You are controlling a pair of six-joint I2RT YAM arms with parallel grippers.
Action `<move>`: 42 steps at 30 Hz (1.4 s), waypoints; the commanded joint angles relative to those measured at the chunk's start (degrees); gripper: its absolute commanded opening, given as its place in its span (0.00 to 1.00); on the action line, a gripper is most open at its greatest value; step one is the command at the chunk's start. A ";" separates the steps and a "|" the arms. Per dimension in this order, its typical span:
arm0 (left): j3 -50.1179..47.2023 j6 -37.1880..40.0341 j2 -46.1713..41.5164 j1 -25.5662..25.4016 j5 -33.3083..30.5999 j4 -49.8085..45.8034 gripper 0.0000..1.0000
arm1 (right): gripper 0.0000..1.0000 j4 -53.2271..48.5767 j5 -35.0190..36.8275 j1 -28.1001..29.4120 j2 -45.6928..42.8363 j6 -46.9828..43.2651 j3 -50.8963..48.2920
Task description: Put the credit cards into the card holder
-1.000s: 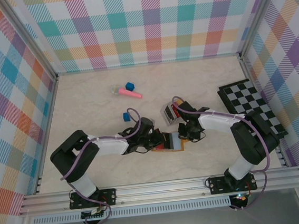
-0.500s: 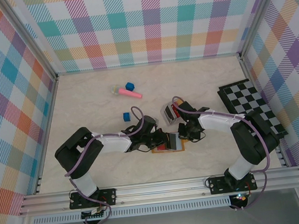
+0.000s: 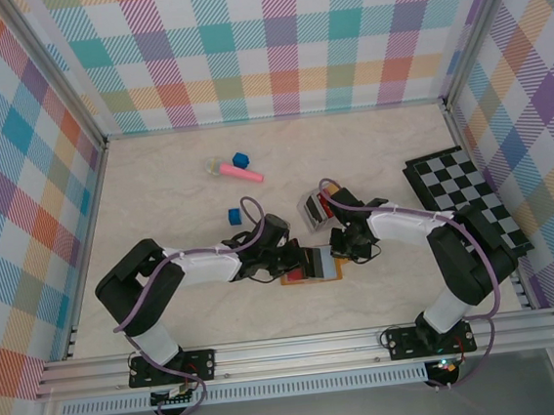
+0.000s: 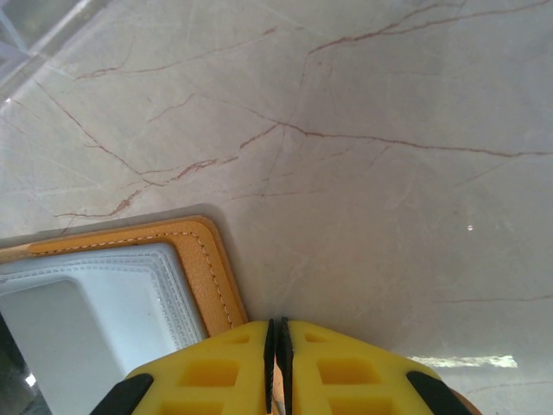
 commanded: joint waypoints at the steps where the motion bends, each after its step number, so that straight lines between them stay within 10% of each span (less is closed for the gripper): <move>1: 0.76 0.17 1.10 -0.89 -0.17 -0.98 0.03 | 0.13 1.75 -3.38 0.87 3.70 0.92 -2.33; 17: 2.96 -4.49 7.66 -2.29 2.08 6.47 0.06 | 0.13 3.32 -4.85 0.91 3.75 2.68 -3.38; 32: 3.88 3.30 -0.11 -2.38 -6.41 -10.14 0.37 | 0.18 -0.38 -0.47 0.89 2.37 0.76 -0.69; 42: 4.87 5.47 -7.16 -1.20 -10.70 -14.14 0.40 | 0.34 -6.11 1.72 0.85 -7.65 -4.92 7.06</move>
